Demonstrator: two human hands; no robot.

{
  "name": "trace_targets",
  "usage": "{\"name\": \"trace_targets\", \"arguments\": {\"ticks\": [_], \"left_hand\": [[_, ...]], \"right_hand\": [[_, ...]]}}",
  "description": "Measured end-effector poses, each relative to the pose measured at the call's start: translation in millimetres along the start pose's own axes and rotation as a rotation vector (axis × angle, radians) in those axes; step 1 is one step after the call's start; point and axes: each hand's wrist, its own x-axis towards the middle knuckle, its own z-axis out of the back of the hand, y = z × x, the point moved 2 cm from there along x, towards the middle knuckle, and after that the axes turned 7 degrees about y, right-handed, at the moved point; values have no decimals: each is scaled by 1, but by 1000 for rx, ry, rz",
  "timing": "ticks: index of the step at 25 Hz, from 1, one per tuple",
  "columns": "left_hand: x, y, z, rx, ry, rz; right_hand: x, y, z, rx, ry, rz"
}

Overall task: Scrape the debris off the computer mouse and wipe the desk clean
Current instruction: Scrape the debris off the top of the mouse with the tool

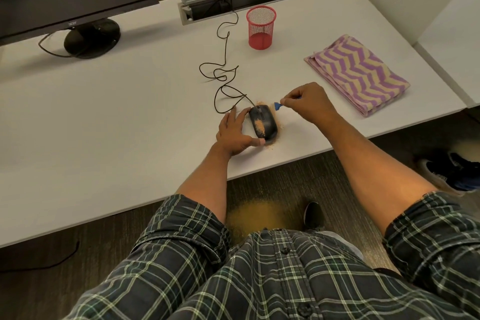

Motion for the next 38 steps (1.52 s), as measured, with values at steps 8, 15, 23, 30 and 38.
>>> {"name": "trace_targets", "arguments": {"ticks": [8,15,23,30,38], "left_hand": [[0,0,0,0,-3,-3],[0,-1,0,25,1,1],[-2,-2,0,7,-6,0],[-2,-3,0,-2,-4,-5],[-6,-4,1,-48,-8,7]], "right_hand": [[10,8,-18,1,-19,-2],[11,9,-13,9,8,-21],[6,5,-3,-122,103,-47],[-1,6,2,-179,115,-46],[-18,15,-6,-223,36,207]]}}
